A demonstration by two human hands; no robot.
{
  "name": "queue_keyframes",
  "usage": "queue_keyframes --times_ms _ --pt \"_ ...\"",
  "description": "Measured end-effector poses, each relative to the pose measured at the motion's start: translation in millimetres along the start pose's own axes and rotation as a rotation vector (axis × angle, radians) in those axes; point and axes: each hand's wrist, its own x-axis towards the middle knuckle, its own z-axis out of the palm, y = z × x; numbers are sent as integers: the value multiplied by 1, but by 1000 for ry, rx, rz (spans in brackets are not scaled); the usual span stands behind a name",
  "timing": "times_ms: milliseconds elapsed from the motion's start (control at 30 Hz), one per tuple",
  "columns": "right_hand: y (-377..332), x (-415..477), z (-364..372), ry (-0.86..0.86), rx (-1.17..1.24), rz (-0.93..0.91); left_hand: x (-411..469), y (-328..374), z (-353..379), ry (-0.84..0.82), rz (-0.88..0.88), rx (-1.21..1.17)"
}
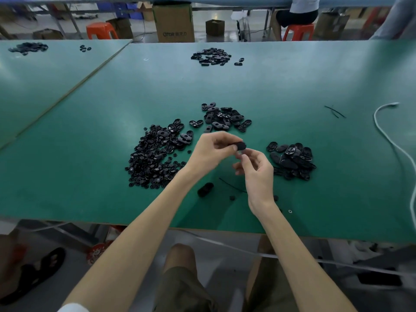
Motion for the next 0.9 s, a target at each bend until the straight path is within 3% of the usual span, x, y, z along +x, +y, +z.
queue_keyframes --times_ms 167,433,567,634,734,900 --pt "-4 0 -1 -51 -10 -24 34 33 46 -87 32 216" --pt "-11 -3 -2 -47 18 27 58 39 99 -210 -36 308" --pt "-11 -4 0 -64 107 36 52 32 84 -98 22 318" --pt "-8 -3 0 -46 28 21 53 28 67 19 31 344" --pt "-5 -1 1 -34 -25 31 59 17 34 145 -35 531" --pt "-4 1 2 -29 -29 25 54 -15 -7 -23 -211 1009"
